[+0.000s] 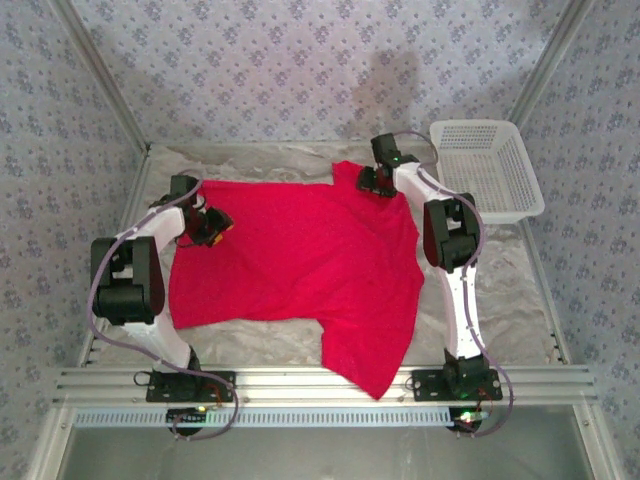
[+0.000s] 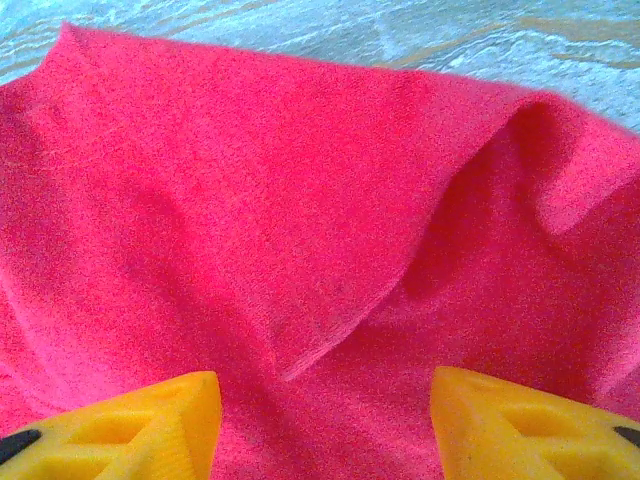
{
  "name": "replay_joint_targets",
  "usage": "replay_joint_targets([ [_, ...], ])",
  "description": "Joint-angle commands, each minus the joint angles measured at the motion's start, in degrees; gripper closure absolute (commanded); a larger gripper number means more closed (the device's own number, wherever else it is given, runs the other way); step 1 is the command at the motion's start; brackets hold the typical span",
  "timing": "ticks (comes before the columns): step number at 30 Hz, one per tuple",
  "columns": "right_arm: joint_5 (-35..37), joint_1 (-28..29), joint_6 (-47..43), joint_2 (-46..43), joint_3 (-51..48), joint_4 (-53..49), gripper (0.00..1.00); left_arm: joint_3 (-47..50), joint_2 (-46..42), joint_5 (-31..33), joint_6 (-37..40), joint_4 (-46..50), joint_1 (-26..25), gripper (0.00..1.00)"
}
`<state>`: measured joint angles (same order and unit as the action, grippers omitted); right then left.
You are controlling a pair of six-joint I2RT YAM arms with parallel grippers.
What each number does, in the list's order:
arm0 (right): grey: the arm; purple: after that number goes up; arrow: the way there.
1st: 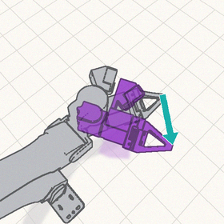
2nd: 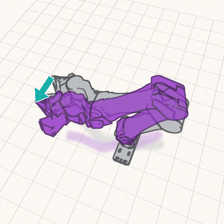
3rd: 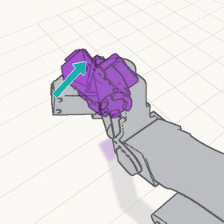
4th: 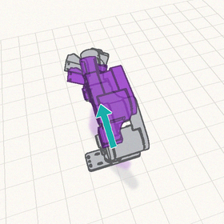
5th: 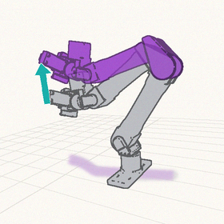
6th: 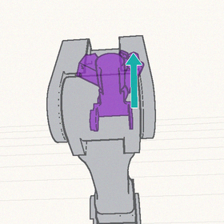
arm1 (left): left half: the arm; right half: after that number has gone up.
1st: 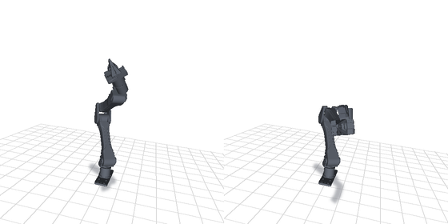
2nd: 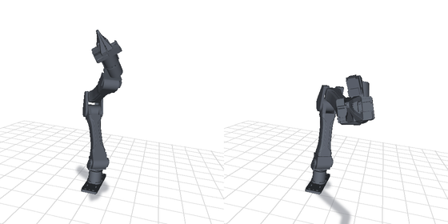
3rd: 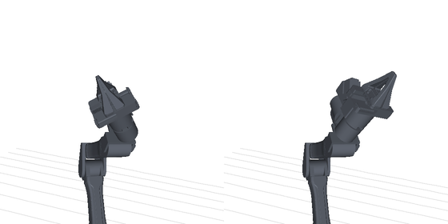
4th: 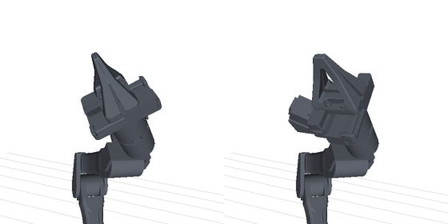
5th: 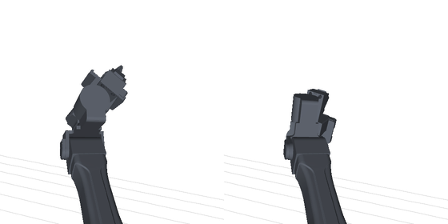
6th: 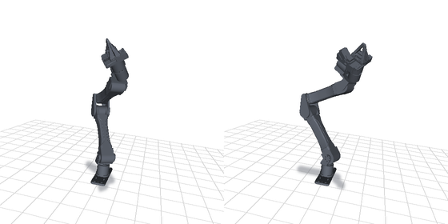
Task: Fold the inside-out t-shirt
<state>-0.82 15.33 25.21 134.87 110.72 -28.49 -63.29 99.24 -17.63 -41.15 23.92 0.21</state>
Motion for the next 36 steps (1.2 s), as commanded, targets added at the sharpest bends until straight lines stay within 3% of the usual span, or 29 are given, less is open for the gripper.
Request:
replay_joint_targets([
  [1,0.6,-0.9,1.4,-0.2,2.0,-0.5,0.44,-1.9,1.1,-0.6,-0.5,0.0,-0.3,0.59],
  [5,0.6,-1.2,2.3,3.7,7.5,-2.1,0.57,-2.1,1.5,-0.5,-0.4,0.1,-0.3,0.59],
  [8,0.3,-1.6,3.5,6.3,11.8,-3.4,0.84,-2.4,1.7,-0.5,-0.1,0.4,-0.3,0.60],
  [11,0.2,-1.9,4.5,7.3,14.7,-3.4,1.00,-2.8,1.9,-0.2,0.3,1.0,-0.3,0.60],
  [17,0.6,-4.7,8.7,7.6,20.0,-3.2,1.00,-2.9,2.1,0.5,1.4,2.1,-0.3,0.60],
  [21,1.8,-8.9,17.1,7.6,20.7,1.5,1.00,-2.7,2.4,0.7,1.3,2.0,-0.2,0.60],
  [22,0.2,-10.0,19.6,8.2,20.7,3.1,0.93,-2.6,2.5,0.7,1.2,1.9,-0.2,0.60],
  [24,-4.3,-11.8,25.1,10.4,23.3,2.1,0.59,-2.3,2.5,0.7,0.9,1.5,-0.2,0.60],
  [26,-9.7,-12.6,27.6,12.3,26.9,-1.0,0.39,-1.9,2.2,1.0,1.0,1.3,-0.2,0.60],
  [27,-11.9,-12.6,27.6,12.2,27.5,-2.4,0.34,-1.8,1.9,1.1,1.0,1.4,-0.2,0.60],
  [30,-12.8,-11.2,23.6,7.0,22.6,-4.8,0.31,-1.4,1.2,1.3,1.2,1.9,-0.1,0.59],
  [36,-12.7,-5.8,16.8,-11.9,-7.4,1.0,0.30,-3.8,1.9,1.4,1.9,3.1,0.3,0.57],
])
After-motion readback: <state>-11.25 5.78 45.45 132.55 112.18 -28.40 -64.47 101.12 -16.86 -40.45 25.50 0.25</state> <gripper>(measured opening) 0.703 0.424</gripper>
